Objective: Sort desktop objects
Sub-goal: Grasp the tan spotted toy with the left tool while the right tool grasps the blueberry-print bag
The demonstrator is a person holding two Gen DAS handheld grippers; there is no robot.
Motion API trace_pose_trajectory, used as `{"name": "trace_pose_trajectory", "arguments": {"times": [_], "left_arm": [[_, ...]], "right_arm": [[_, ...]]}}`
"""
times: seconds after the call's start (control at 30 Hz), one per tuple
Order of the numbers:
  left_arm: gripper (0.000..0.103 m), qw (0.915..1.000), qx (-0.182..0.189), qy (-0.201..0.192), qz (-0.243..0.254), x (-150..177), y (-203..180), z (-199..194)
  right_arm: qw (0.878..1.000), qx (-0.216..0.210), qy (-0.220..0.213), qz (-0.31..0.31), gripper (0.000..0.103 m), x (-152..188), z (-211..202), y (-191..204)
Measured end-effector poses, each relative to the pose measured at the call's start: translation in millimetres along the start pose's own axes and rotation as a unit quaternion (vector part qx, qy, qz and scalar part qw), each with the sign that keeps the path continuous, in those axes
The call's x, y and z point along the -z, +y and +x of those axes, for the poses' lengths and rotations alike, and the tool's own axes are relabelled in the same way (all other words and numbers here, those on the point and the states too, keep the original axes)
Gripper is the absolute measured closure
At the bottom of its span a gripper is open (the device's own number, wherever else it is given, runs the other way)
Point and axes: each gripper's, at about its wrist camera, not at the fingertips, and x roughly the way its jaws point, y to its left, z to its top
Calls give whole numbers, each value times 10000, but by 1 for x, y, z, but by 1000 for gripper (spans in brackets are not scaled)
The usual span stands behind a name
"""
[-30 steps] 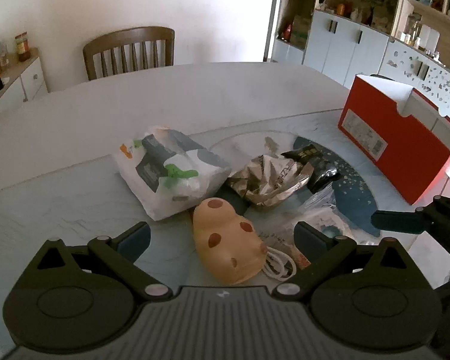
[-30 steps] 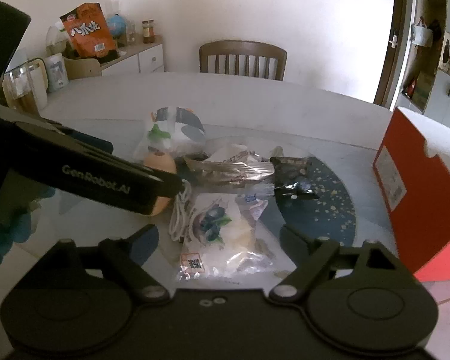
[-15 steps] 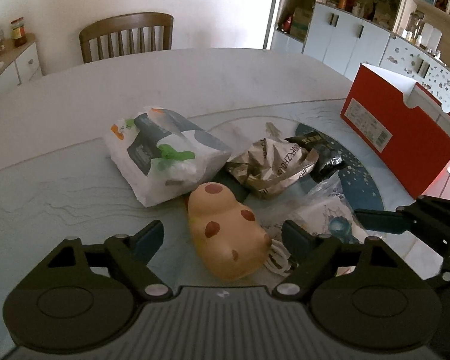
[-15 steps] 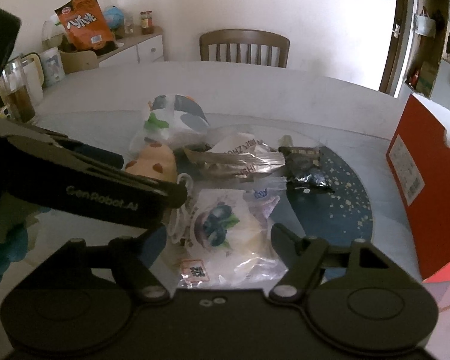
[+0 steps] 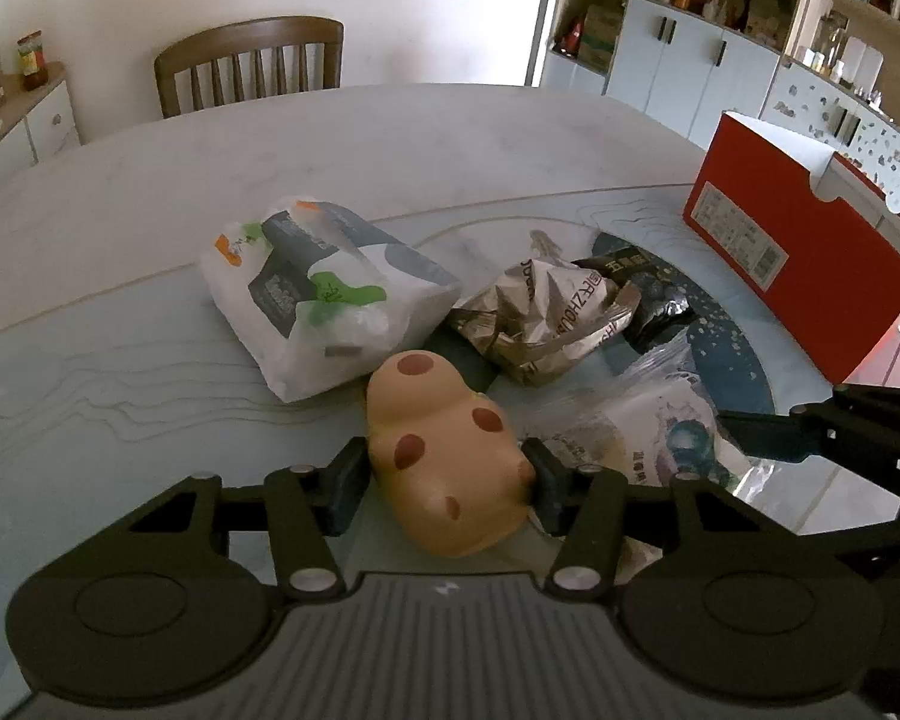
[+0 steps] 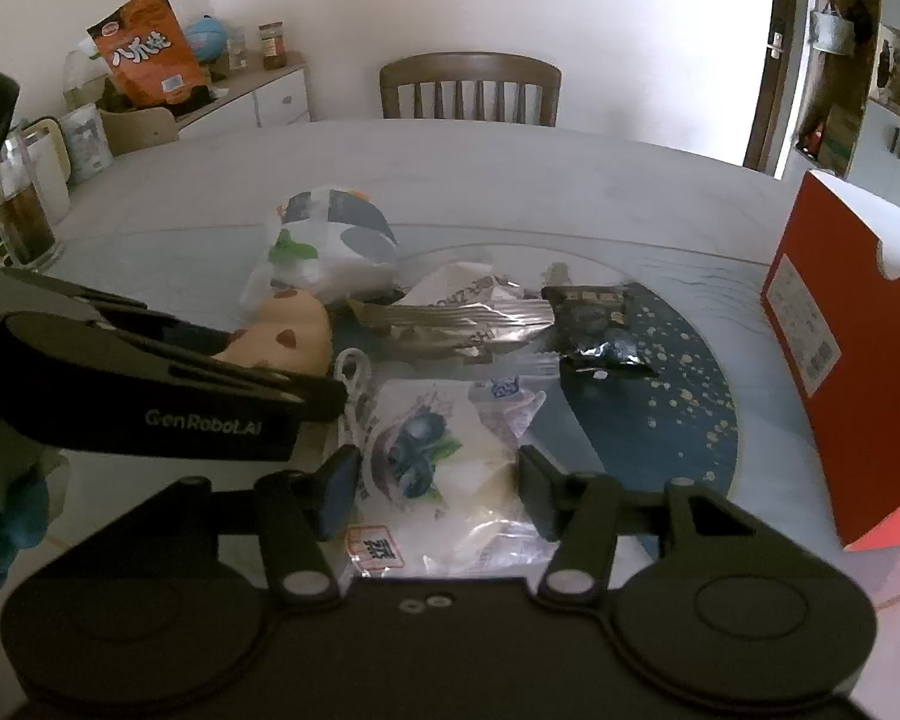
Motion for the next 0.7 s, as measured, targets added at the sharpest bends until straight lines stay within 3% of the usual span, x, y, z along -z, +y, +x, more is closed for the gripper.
{"name": "trace_pose_trajectory", "arguments": {"times": [0.33, 0.7], "left_arm": [[52, 9999, -43, -64, 142, -5, -4, -18], [52, 9993, 48, -177, 322, -11, -20, -61]], "right_arm": [[9999, 76, -37, 71, 49, -4, -11, -8], [9994, 62, -199, 284, 49, -15, -51, -19]]}}
